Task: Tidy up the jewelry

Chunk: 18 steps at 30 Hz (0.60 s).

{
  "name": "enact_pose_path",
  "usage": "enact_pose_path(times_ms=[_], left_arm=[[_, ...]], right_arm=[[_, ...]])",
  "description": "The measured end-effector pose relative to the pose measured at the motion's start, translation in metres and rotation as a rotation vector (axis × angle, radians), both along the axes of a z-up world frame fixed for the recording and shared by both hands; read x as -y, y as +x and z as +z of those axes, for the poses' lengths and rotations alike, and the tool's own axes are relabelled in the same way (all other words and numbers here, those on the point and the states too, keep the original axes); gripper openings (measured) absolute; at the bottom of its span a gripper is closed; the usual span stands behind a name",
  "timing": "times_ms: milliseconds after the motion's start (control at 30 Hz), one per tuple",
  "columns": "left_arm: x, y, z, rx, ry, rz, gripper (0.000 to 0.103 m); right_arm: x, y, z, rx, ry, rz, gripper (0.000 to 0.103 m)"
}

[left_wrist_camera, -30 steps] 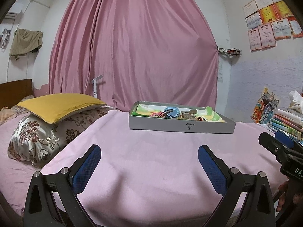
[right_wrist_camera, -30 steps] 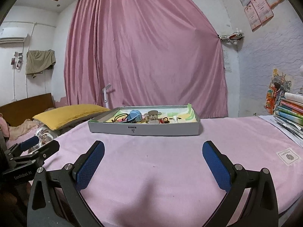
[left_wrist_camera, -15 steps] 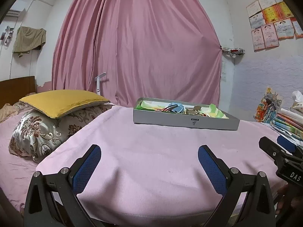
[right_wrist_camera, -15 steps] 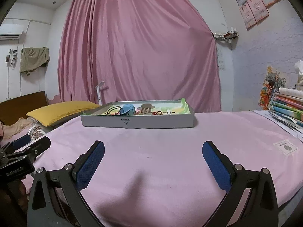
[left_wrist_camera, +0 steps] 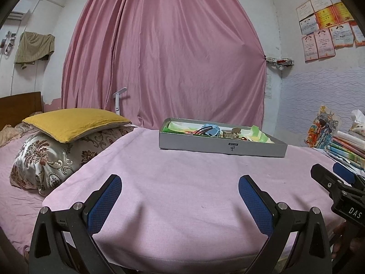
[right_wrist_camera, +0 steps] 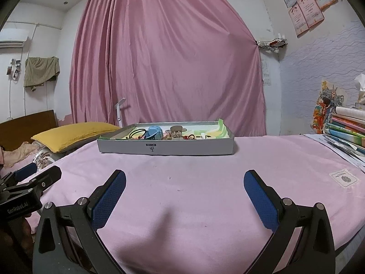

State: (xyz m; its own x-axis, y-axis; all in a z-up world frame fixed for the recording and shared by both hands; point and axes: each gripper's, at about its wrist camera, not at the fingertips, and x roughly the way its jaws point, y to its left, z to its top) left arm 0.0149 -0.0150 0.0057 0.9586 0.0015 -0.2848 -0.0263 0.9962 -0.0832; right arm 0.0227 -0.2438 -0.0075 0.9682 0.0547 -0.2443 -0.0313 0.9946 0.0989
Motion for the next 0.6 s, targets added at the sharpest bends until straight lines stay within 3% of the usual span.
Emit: enact_pose_path(times_ms=[600], left_arm=[[0.0018, -0.0013, -0.0003, -0.002, 0.007, -0.003, 0.103]], right_arm=[[-0.0004, 0.001, -0.0004, -0.001, 0.001, 0.003, 0.101]])
